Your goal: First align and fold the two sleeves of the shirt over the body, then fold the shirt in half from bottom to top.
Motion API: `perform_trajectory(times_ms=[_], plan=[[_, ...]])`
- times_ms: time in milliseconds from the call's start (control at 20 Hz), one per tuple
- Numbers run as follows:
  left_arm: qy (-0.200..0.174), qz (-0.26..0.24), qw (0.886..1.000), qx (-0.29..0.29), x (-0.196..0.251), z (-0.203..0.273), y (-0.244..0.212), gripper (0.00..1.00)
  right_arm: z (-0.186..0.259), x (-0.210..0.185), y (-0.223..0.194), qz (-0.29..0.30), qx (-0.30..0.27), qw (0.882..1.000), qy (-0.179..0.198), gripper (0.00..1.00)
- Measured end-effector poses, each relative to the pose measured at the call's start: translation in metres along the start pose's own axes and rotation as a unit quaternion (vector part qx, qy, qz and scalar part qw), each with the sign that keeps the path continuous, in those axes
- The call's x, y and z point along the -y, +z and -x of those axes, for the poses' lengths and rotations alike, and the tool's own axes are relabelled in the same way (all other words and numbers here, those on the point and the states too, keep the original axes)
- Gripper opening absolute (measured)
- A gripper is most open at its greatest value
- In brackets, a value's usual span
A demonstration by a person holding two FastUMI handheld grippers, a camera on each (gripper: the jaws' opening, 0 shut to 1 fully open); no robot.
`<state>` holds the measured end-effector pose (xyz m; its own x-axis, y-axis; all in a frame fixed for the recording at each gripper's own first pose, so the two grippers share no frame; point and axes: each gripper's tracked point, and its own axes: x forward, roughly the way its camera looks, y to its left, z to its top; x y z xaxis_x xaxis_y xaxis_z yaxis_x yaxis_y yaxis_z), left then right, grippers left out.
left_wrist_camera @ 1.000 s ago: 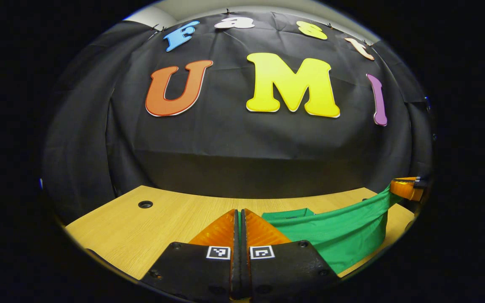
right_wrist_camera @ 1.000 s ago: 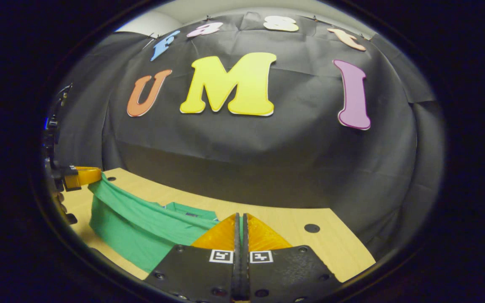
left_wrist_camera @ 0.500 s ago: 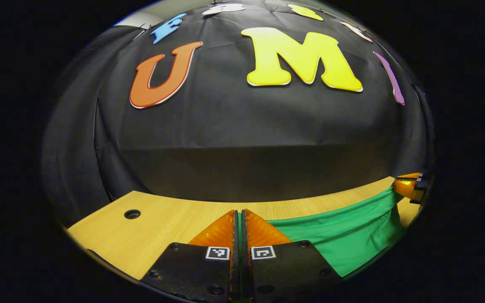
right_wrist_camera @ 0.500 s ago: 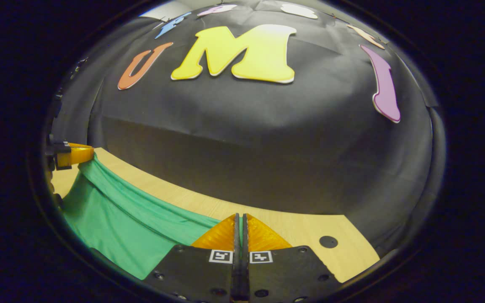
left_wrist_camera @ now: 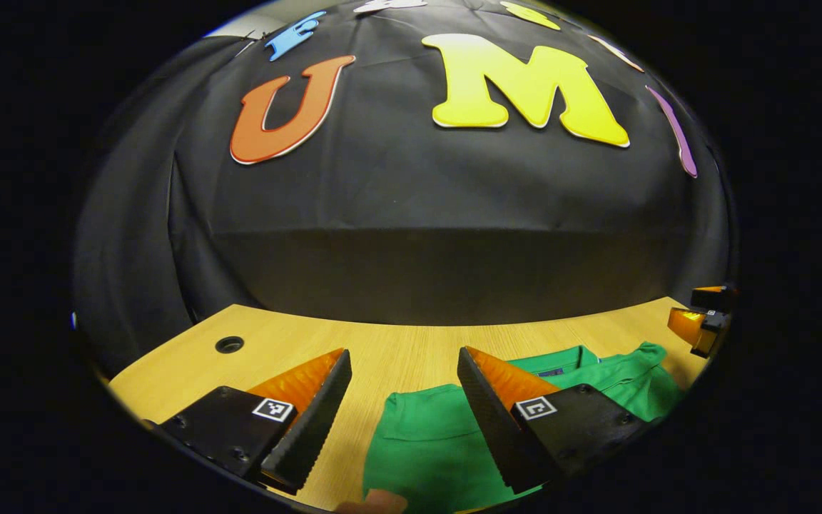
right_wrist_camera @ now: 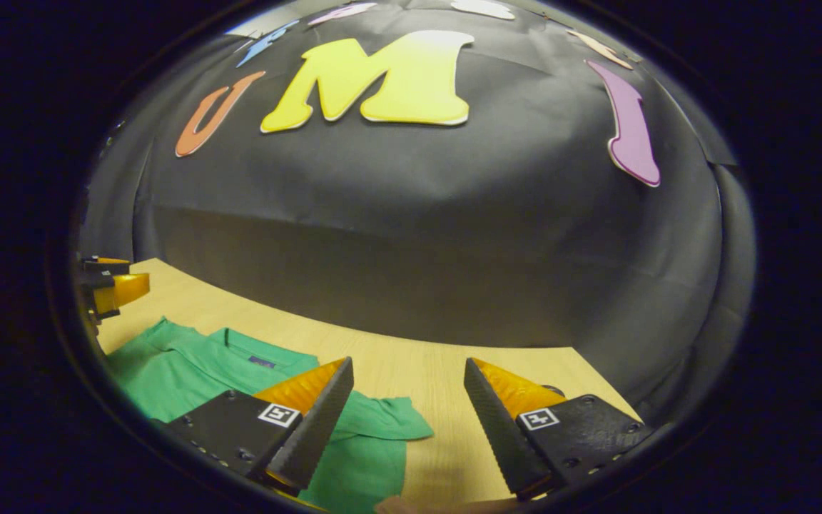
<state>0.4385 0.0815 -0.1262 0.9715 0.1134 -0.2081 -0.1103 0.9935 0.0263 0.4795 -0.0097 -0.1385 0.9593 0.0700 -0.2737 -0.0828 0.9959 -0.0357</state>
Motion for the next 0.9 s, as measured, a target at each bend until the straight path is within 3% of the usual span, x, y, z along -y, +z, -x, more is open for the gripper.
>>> perform_trajectory(times_ms=[250,450,650,900], plan=[[-0.017,0.016,1.000,0.011,0.012,0.060,0.013,0.97,0.068,0.012,0.029,-0.046,0.020,0.999,0.013,0.93],[-0.024,0.008,1.000,0.006,0.027,0.118,0.011,0.97,0.139,0.029,0.041,-0.057,0.045,0.997,0.014,0.98],[-0.045,0.032,0.998,0.008,0.040,0.190,0.013,0.97,0.213,0.034,0.047,-0.062,0.070,0.995,0.022,0.97],[-0.019,-0.027,0.999,0.031,0.027,0.280,0.014,0.97,0.308,0.028,0.049,-0.072,0.113,0.990,0.034,0.95]])
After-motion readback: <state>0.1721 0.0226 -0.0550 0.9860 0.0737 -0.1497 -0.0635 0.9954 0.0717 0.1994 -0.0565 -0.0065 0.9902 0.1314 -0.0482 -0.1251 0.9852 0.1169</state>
